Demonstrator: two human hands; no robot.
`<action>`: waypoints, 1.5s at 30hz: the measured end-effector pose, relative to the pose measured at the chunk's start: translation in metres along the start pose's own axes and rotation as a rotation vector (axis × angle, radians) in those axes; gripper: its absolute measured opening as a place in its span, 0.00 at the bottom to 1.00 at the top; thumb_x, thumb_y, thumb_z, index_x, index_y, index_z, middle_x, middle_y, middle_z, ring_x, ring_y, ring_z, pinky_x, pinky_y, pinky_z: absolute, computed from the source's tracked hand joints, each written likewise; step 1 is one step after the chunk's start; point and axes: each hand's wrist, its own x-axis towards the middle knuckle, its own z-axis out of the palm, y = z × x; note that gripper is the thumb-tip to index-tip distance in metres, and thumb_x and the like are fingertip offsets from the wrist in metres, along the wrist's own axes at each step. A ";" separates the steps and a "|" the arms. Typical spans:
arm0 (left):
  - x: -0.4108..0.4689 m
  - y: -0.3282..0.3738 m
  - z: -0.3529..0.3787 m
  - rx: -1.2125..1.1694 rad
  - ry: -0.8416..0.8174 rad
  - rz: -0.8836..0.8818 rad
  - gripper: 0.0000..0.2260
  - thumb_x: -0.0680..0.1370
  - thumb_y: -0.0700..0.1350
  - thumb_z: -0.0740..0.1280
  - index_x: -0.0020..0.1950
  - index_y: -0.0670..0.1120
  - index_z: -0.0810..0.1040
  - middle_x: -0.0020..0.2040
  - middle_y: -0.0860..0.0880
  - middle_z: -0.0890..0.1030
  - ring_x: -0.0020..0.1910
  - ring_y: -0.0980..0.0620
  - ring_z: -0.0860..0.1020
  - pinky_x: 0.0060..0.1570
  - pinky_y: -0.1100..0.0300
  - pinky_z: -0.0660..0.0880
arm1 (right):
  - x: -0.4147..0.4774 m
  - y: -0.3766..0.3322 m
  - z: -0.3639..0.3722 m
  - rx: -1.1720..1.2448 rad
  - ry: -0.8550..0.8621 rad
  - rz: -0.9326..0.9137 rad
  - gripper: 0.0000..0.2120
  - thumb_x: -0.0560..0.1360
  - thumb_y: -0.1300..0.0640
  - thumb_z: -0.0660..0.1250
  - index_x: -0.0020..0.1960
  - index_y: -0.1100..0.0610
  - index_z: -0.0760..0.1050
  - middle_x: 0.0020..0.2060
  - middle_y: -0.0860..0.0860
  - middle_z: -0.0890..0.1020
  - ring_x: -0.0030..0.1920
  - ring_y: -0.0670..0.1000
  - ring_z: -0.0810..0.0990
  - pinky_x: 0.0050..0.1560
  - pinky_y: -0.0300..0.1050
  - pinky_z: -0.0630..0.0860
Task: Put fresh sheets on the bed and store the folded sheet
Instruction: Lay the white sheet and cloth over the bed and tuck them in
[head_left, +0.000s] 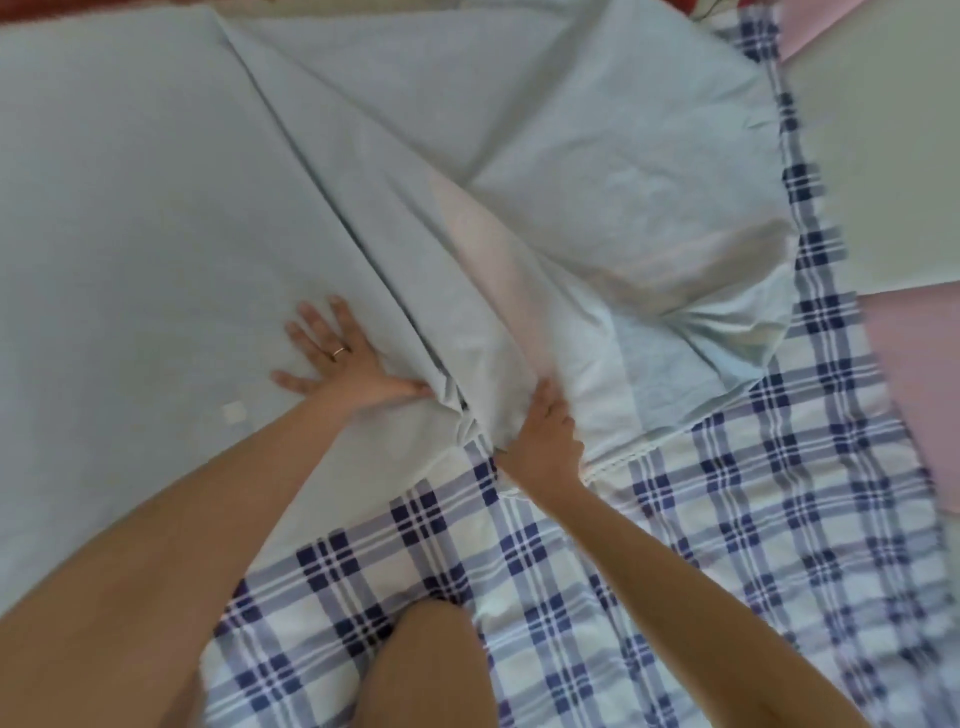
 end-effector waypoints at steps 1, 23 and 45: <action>-0.002 0.003 0.000 0.025 -0.006 -0.022 0.73 0.49 0.73 0.73 0.68 0.50 0.20 0.68 0.43 0.20 0.68 0.40 0.23 0.61 0.26 0.37 | 0.003 0.005 -0.008 0.064 -0.020 -0.004 0.46 0.73 0.44 0.67 0.76 0.58 0.40 0.61 0.57 0.70 0.54 0.57 0.75 0.50 0.52 0.74; 0.008 0.031 -0.013 -0.091 0.277 0.097 0.51 0.70 0.58 0.71 0.76 0.48 0.36 0.77 0.45 0.37 0.75 0.47 0.37 0.68 0.32 0.45 | 0.149 0.055 -0.163 0.179 0.134 -0.041 0.48 0.74 0.49 0.68 0.76 0.46 0.33 0.76 0.53 0.37 0.76 0.61 0.43 0.70 0.65 0.58; 0.102 0.139 -0.098 -0.117 0.013 -0.267 0.76 0.48 0.65 0.79 0.67 0.47 0.18 0.67 0.35 0.21 0.68 0.36 0.25 0.66 0.33 0.36 | 0.313 -0.025 -0.274 -0.082 0.378 -0.275 0.28 0.76 0.56 0.63 0.73 0.48 0.58 0.45 0.55 0.79 0.46 0.57 0.79 0.42 0.49 0.76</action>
